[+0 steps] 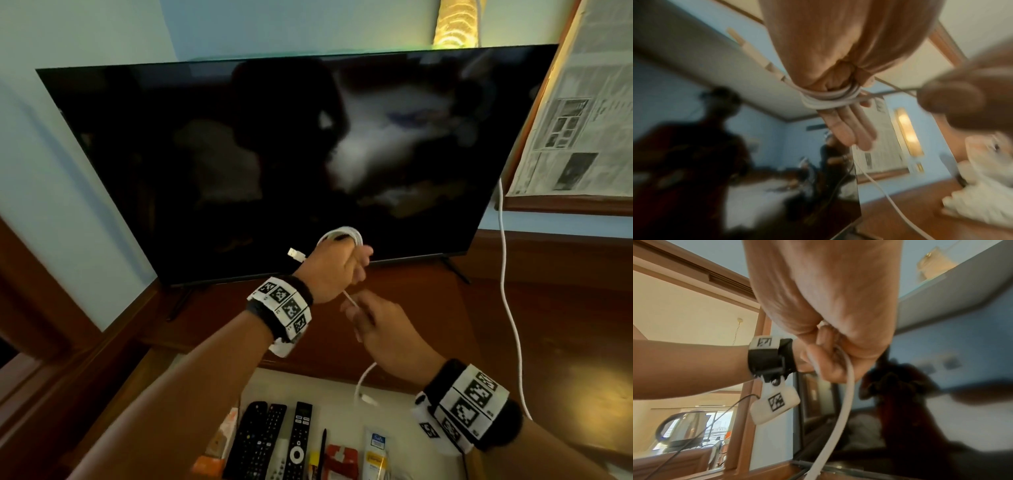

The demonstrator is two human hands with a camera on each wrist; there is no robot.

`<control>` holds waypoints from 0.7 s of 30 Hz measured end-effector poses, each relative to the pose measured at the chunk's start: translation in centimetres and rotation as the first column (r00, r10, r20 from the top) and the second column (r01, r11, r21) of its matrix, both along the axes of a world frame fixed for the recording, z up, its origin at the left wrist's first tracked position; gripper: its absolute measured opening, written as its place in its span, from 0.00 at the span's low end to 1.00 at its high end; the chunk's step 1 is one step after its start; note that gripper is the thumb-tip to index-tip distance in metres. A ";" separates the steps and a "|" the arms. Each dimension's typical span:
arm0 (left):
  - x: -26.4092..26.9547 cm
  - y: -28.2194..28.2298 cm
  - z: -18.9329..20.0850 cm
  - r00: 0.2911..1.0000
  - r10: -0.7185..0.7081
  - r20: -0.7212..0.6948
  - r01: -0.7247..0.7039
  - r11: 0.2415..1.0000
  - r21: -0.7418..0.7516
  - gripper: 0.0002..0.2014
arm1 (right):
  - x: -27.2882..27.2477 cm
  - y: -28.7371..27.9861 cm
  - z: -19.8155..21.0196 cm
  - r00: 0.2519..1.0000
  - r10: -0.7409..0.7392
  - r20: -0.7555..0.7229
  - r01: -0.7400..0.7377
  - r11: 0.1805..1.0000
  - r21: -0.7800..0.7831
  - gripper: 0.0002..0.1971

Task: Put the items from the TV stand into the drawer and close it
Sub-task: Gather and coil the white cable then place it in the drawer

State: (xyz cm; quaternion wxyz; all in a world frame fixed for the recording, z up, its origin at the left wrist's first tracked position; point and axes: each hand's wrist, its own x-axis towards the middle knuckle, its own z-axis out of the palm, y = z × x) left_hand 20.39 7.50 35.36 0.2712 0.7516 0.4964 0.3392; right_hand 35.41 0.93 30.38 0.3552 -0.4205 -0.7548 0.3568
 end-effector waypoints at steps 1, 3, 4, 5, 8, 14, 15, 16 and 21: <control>-0.5 -0.1 -0.2 0.986 -0.036 -0.163 0.034 0.999 -0.015 0.17 | 0.3 0.2 0.4 0.999 -0.017 -0.034 0.018 0.999 0.044 0.08; -1.4 -0.6 -0.5 0.961 -0.120 -0.248 0.100 0.991 -0.091 0.22 | 1.2 0.7 1.1 0.993 -0.066 -0.099 0.076 0.991 0.108 0.07; -1.9 -0.9 -0.8 0.969 -0.161 -0.186 0.133 0.979 -0.151 0.26 | 1.6 1.0 1.2 0.988 -0.091 -0.128 0.106 0.988 0.114 0.05; -2.2 -1.2 -0.9 0.975 -0.200 -0.101 0.175 0.961 -0.213 0.30 | 1.9 1.3 1.3 0.980 -0.118 -0.161 0.137 0.985 0.108 0.05; -2.6 -2.0 -1.4 0.927 -0.344 0.146 0.374 0.859 -0.350 0.36 | 2.2 2.2 1.1 0.955 -0.188 -0.228 0.224 0.964 0.144 0.06; -2.0 -2.8 -1.0 0.675 -0.269 0.687 0.594 0.750 -0.290 0.23 | 1.1 3.1 -2.5 0.972 -0.192 -0.137 0.218 0.952 0.215 0.12; -2.0 -2.7 -0.7 0.604 -0.217 0.767 0.599 0.759 -0.257 0.22 | 0.9 2.9 -3.2 0.978 -0.194 -0.082 0.205 0.964 0.172 0.12; -2.0 -2.5 -0.4 0.533 -0.162 0.830 0.588 0.777 -0.226 0.21 | 0.7 2.8 -3.9 0.982 -0.184 -0.035 0.187 0.974 0.129 0.12; -0.7 -1.7 0.4 0.517 -0.020 0.856 0.390 0.895 -0.215 0.20 | -0.6 1.6 -4.2 0.992 -0.088 0.092 0.081 0.993 0.084 0.14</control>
